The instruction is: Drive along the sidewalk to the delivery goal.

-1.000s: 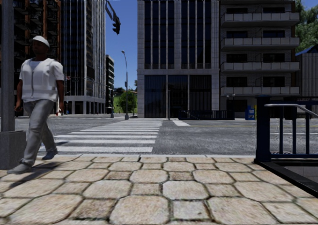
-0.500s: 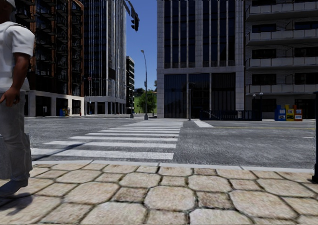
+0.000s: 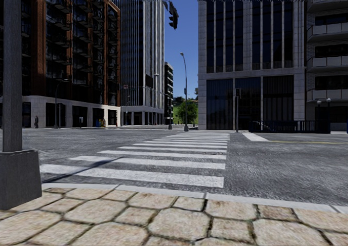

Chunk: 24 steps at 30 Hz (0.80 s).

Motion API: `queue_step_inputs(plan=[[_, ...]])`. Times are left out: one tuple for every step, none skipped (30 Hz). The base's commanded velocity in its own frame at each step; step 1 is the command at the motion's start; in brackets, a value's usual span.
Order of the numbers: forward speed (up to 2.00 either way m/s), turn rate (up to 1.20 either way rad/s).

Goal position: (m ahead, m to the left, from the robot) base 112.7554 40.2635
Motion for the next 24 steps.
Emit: queue_step_inputs(plan=[[1.33,0.39],[1.33,0.39],[1.35,0.39],[1.36,0.39],[1.36,0.38],[1.36,0.30],[1.36,0.30],[1.37,0.16],[1.38,0.05],[1.41,0.00],[1.42,0.00],[1.42,0.00],[1.42,0.00],[1.43,0.00],[1.43,0.00],[1.43,0.00],[1.43,0.00],[1.43,0.00],[1.43,0.00],[1.43,0.00],[1.43,0.00],[1.43,0.00],[1.43,0.00],[1.43,0.00]])
